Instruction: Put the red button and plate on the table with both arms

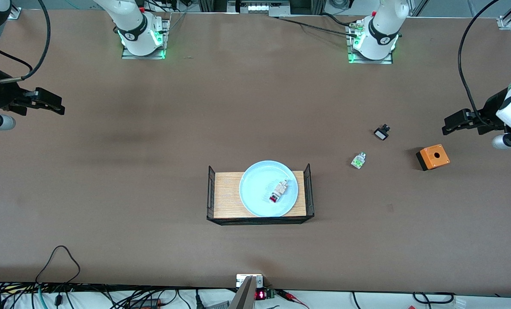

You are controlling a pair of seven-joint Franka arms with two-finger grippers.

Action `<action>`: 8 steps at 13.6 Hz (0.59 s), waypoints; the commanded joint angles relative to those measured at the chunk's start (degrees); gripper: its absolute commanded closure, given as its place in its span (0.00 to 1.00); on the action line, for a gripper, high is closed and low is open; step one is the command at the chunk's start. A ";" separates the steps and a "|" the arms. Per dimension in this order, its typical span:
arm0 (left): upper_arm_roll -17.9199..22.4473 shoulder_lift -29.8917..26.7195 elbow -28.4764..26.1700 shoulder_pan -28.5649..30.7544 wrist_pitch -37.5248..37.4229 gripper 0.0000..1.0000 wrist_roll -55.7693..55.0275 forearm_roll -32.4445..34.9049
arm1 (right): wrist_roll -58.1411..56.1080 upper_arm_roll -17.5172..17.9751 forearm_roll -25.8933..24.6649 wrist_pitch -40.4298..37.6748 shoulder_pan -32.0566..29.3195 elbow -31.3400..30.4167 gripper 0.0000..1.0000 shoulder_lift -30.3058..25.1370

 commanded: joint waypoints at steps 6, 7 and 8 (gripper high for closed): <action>-0.04 -0.38 1.12 -0.55 -1.95 0.00 -0.04 -0.98 | -0.75 0.21 -0.20 -0.50 -1.01 0.76 0.00 0.09; -0.13 -0.29 1.12 -0.73 -1.95 0.00 -0.22 -0.98 | -0.75 0.21 -0.11 -0.50 -0.83 0.76 0.00 0.09; -0.30 -0.21 1.12 -0.81 -2.04 0.00 0.04 -1.32 | -0.75 0.21 -0.19 -0.50 -0.83 0.76 0.00 0.00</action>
